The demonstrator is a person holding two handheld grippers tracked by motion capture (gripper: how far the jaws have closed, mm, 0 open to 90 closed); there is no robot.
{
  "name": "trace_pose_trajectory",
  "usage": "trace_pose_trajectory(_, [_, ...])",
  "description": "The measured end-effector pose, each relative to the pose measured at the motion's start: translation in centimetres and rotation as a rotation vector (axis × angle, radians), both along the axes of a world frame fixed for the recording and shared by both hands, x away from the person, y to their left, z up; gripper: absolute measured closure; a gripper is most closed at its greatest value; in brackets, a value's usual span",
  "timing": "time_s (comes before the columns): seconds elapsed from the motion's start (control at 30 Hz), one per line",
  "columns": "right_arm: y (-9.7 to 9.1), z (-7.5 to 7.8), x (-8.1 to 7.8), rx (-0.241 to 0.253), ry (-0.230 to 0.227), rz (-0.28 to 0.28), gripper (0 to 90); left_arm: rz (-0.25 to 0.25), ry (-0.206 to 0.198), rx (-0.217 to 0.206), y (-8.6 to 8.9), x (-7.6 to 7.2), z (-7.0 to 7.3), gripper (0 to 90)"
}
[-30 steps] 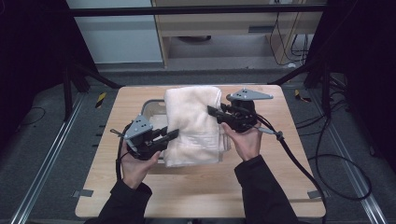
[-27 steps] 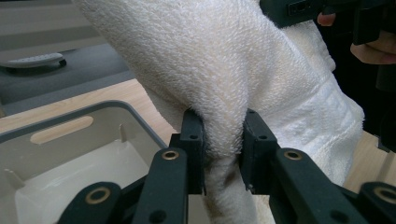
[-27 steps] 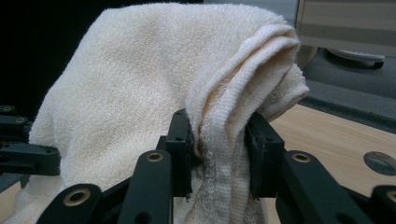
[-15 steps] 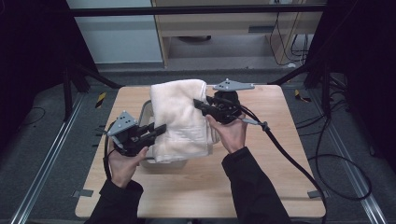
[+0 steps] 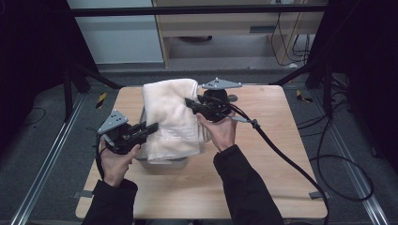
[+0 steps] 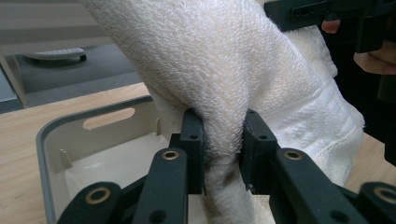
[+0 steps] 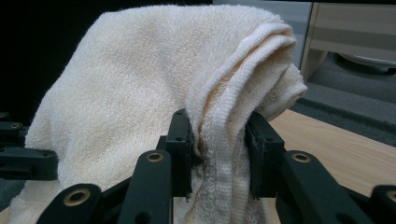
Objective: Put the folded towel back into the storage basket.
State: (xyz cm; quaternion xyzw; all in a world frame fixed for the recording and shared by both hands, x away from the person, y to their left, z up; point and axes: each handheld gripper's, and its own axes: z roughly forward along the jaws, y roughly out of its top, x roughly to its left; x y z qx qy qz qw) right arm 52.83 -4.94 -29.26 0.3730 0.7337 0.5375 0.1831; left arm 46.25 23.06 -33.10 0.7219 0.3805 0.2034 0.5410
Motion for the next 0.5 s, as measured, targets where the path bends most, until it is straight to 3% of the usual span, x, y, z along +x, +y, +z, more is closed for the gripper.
trace_pose_trajectory(0.5, [2.5,-0.9,1.5,0.018,0.015,0.001,66.6,0.046,0.012,0.012,2.2,0.9,-0.3,72.7])
